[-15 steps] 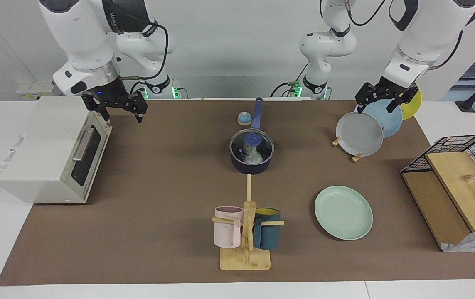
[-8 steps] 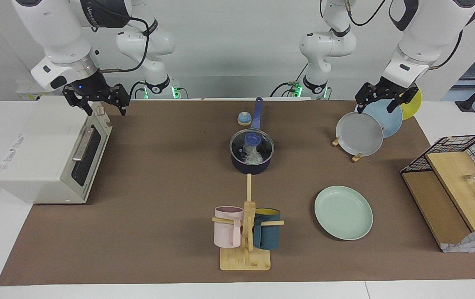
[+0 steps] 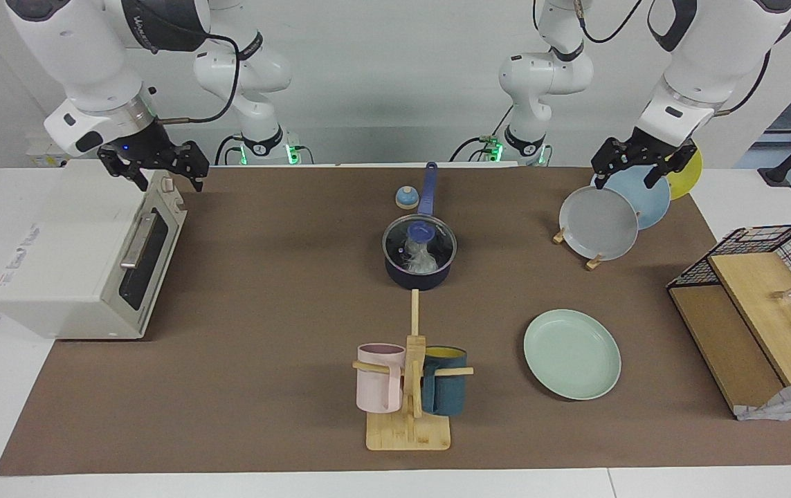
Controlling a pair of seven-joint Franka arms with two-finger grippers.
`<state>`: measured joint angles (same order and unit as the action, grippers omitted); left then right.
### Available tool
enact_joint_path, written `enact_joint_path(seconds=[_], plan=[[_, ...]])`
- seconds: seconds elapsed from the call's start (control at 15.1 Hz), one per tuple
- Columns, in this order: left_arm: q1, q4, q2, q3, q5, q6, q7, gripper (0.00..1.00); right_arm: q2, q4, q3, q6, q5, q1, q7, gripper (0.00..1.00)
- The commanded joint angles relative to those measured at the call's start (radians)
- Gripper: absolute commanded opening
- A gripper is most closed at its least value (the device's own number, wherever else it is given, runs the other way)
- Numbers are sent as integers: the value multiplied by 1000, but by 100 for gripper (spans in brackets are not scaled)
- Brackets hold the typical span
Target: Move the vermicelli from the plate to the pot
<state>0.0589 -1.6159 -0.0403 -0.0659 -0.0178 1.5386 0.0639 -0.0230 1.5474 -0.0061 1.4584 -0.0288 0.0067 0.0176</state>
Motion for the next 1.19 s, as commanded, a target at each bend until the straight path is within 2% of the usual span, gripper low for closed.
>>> enact_joint_path(seconds=[0.0, 0.33, 1.13], plan=[[-4, 4, -7, -2, 19, -15, 2, 100, 17, 11, 5, 2, 10, -16, -22, 100], [-4, 4, -7, -2, 19, -15, 2, 100, 18, 25, -14, 39, 10, -16, -33, 100], [-4, 4, -7, -2, 19, -15, 2, 100, 20, 33, -22, 39, 10, -14, -36, 100]])
